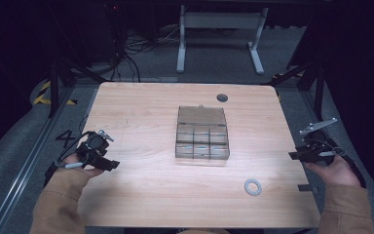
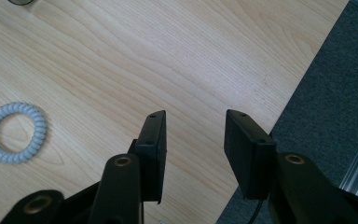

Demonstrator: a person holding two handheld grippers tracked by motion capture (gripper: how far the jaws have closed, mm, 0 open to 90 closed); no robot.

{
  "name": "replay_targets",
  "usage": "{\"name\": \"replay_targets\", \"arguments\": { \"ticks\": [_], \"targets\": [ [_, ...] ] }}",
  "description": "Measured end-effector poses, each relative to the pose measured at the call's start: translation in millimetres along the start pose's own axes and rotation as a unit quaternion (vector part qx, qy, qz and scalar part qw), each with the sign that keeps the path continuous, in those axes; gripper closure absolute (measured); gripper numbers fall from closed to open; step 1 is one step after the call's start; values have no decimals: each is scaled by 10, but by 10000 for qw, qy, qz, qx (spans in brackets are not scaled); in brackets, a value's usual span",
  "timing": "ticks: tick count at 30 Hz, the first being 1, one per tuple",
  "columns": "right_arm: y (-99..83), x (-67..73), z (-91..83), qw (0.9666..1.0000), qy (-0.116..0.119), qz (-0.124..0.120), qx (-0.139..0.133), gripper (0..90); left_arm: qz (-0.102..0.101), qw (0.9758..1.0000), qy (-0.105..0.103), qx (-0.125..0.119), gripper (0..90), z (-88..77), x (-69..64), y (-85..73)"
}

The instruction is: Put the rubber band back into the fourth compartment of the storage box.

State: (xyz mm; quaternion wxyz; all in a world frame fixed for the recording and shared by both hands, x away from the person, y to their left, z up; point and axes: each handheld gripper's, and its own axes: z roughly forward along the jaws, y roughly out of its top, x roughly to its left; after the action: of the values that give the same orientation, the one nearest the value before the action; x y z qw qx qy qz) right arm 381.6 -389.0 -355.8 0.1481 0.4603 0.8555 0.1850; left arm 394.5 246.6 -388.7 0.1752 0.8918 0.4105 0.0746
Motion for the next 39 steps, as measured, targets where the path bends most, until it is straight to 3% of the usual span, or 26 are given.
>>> {"name": "replay_targets", "arguments": {
  "ticks": [3, 5, 13, 19, 25, 33, 39],
  "targets": [
    [-19, -24, 40, 9999, -80, 21, -90, 538, 87, 9999, -31, 46, 336, 3, -30, 23],
    [-29, -23, 45, 9998, -149, 46, -116, 551, 96, 10000, 11, 21, 331, -15, -38, 38],
    [-26, -24, 1, 9996, 9, 118, -249, 605, 61, 9999, 76, -49, 336, -46, -78, 84],
    [-12, 40, -40, 9998, -130, -43, -159, 603, 193, 9998, 5, -20, 353, -23, -127, 117],
    [-14, 92, -102, 9995, 184, -72, -258, 602, 285, 9996, 43, 9, 346, -31, -170, 182],
    [0, 197, -133, 9990, 358, -232, -149, 607, 354, 9994, 22, 58, 331, -18, -194, 245],
    [119, 380, -121, 9968, 550, -584, -16, 614, 385, 9992, 15, 87, 322, -5, -207, 254]
  ]
}}
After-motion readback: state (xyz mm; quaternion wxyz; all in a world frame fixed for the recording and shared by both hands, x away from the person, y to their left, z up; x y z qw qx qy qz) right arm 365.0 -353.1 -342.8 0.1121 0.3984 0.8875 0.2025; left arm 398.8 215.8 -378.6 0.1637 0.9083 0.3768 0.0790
